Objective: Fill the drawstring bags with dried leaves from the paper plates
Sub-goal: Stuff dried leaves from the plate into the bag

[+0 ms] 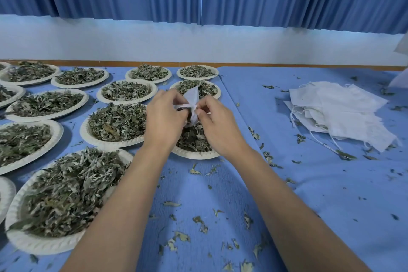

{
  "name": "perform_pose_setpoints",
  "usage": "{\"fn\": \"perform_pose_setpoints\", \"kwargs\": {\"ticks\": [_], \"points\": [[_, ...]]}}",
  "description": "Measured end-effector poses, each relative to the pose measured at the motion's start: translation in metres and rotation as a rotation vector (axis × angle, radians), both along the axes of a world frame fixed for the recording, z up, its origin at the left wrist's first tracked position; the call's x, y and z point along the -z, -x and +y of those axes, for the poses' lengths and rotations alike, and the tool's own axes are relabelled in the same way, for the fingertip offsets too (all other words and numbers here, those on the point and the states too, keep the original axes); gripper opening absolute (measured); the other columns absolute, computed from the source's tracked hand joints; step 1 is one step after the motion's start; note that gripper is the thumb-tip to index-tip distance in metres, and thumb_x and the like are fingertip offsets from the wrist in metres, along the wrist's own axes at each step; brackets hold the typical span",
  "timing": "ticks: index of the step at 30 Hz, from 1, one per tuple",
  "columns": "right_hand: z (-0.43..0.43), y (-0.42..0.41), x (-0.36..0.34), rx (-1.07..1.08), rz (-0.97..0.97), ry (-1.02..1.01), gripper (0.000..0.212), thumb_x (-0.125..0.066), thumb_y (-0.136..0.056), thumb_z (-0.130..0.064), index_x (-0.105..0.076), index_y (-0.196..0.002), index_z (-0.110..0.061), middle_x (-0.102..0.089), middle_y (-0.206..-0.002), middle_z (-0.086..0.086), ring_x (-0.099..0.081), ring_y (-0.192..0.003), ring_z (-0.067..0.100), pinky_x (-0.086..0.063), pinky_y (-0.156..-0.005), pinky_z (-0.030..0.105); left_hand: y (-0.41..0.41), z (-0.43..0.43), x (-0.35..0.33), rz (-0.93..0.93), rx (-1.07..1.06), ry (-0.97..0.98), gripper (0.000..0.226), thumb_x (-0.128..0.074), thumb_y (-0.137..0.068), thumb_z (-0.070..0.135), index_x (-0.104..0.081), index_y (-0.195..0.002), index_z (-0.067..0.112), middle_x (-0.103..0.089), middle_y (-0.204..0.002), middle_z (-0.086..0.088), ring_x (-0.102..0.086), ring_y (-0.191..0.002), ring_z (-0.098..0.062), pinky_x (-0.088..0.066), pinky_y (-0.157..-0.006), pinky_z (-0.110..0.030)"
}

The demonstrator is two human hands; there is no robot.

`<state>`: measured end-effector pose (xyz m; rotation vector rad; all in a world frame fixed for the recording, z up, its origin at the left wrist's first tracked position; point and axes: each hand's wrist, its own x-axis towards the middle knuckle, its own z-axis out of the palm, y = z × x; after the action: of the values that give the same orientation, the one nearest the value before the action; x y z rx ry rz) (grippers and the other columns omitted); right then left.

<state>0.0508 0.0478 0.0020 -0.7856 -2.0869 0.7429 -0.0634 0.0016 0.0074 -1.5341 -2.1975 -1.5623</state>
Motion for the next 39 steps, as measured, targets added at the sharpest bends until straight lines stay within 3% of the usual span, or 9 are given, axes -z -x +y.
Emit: {"fn": "perform_pose_setpoints", "kwargs": {"ticks": [11,15,17,20,25,30,33,35,39], "points": [[-0.007,-0.002,-0.002,-0.124,0.068,0.185,0.027,-0.050,-0.094,-0.007,-0.049,-0.075,-0.028,-0.057,-0.070,-0.015,-0.050,-0.065,0.011,-0.042,-0.067,0.033,-0.009,0.001,0.000,0.232,-0.229,0.113,0.022,-0.052,-0.080,-0.003,-0.042,-0.084,0.016,-0.048,-0.094,-0.008,-0.044,-0.065,-0.029,-0.026,-0.053,-0.034],[-0.004,-0.003,0.001,-0.067,0.110,0.156,0.024,-0.050,-0.094,-0.009,-0.051,-0.077,-0.025,-0.062,-0.078,-0.008,-0.054,-0.058,0.003,-0.043,-0.059,0.024,-0.008,0.003,0.000,0.272,-0.267,0.108,0.019,-0.060,-0.081,0.006,-0.047,-0.089,0.017,-0.053,-0.099,-0.006,-0.049,-0.088,-0.027,-0.035,-0.062,-0.036],[-0.001,-0.003,0.001,-0.034,0.141,0.146,0.017,-0.049,-0.096,-0.011,-0.052,-0.083,-0.020,-0.061,-0.082,-0.005,-0.057,-0.064,-0.001,-0.041,-0.058,0.020,-0.006,0.001,0.001,0.226,-0.230,0.084,0.017,-0.064,-0.083,0.020,-0.052,-0.093,0.017,-0.055,-0.103,-0.005,-0.051,-0.094,-0.026,-0.043,-0.070,-0.039],[0.003,-0.001,0.001,0.021,0.172,0.151,0.013,-0.047,-0.098,-0.013,-0.052,-0.088,-0.018,-0.063,-0.095,0.003,-0.062,-0.095,0.020,-0.051,-0.085,0.042,-0.003,-0.004,0.001,-0.015,-0.065,0.051,0.023,-0.070,-0.082,0.029,-0.058,-0.098,0.018,-0.060,-0.104,0.000,-0.058,-0.088,-0.016,-0.049,-0.074,-0.034],[0.002,0.004,0.001,0.073,0.281,0.233,0.016,-0.046,-0.099,-0.013,-0.052,-0.087,-0.022,-0.064,-0.095,0.000,-0.066,-0.090,0.009,-0.053,-0.088,0.042,-0.002,-0.012,-0.002,-0.413,0.080,0.002,0.034,-0.072,-0.082,0.015,-0.060,-0.113,0.020,-0.062,-0.108,0.009,-0.059,-0.092,0.000,-0.044,-0.076,-0.014],[0.001,0.004,0.000,0.045,0.428,0.374,0.018,-0.045,-0.100,-0.012,-0.052,-0.085,-0.021,-0.059,-0.092,-0.010,-0.065,-0.074,-0.008,-0.056,-0.087,0.036,0.000,-0.017,-0.004,-0.269,-0.083,0.005,0.016,-0.061,-0.090,0.023,-0.071,-0.100,0.017,-0.064,-0.082,0.013,-0.054,-0.070,0.007,-0.036,-0.063,-0.008],[0.001,0.005,0.000,0.076,0.381,0.390,0.010,-0.049,-0.098,-0.015,-0.053,-0.088,-0.019,-0.059,-0.091,-0.012,-0.067,-0.077,-0.001,-0.056,-0.085,0.039,-0.003,-0.018,-0.002,-0.214,-0.090,0.007,0.026,-0.054,-0.095,0.022,-0.070,-0.077,0.013,-0.060,-0.058,0.006,-0.050,-0.045,-0.002,-0.037,-0.052,-0.023],[0.001,0.005,-0.001,0.119,0.350,0.397,0.004,-0.057,-0.091,-0.019,-0.053,-0.090,-0.021,-0.058,-0.091,-0.012,-0.067,-0.085,0.009,-0.056,-0.084,0.043,-0.004,-0.019,-0.002,-0.198,-0.086,0.023,0.026,-0.054,-0.095,0.023,-0.072,-0.081,0.012,-0.064,-0.061,-0.003,-0.058,-0.054,-0.014,-0.043,-0.060,-0.032],[0.000,0.004,-0.002,0.195,0.260,0.265,0.041,-0.069,-0.080,-0.039,-0.044,-0.111,-0.028,-0.053,-0.101,-0.015,-0.062,-0.082,0.005,-0.051,-0.071,0.029,-0.007,-0.020,-0.003,-0.234,-0.034,0.027,0.018,-0.058,-0.093,0.026,-0.070,-0.080,0.027,-0.058,-0.050,0.010,-0.052,-0.044,-0.005,-0.039,-0.051,-0.014]]}}
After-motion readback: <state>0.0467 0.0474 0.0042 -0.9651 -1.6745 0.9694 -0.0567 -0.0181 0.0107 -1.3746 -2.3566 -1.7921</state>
